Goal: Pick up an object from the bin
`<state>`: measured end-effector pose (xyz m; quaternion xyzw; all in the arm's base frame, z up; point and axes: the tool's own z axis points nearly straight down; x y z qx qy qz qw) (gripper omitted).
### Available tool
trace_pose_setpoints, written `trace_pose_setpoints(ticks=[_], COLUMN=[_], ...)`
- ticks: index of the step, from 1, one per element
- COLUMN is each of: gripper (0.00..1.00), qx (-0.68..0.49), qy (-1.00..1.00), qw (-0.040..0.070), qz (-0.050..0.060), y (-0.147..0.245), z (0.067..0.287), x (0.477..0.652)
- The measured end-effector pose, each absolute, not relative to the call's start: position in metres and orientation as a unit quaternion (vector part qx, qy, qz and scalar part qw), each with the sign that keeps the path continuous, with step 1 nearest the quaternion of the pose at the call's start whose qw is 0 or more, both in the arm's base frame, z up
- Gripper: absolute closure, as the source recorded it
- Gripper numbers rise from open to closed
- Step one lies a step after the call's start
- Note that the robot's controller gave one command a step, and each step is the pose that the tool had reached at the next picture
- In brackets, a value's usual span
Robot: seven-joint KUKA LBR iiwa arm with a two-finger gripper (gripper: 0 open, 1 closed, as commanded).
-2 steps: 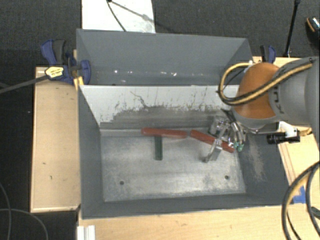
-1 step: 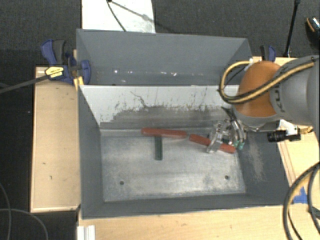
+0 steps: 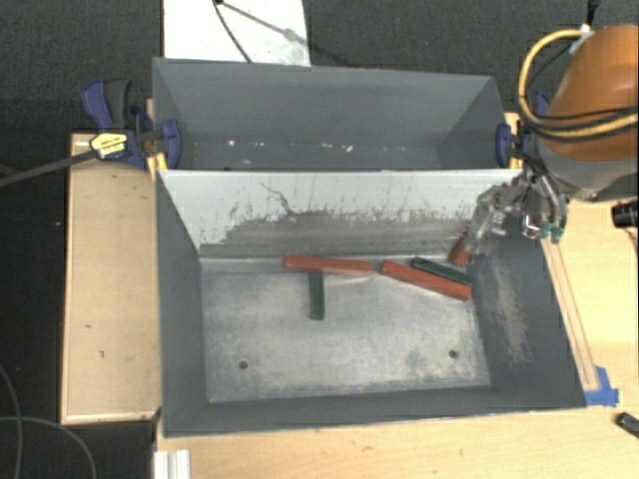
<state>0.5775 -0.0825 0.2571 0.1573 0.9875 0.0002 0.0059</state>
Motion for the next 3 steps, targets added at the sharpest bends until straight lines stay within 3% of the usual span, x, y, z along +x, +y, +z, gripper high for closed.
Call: trace_pose_setpoints(ticks=[1, 2, 3], gripper=[0.0, 0.0, 0.0], qx=[0.156, 0.156, 0.208], qy=[0.988, 0.988, 0.978], qw=[0.002, -0.001, 0.005], qz=[0.0, 0.0, 0.002], y=[-0.082, -0.062, -0.028], z=[0.252, 0.066, 0.162], x=[0.576, 0.571, 0.588])
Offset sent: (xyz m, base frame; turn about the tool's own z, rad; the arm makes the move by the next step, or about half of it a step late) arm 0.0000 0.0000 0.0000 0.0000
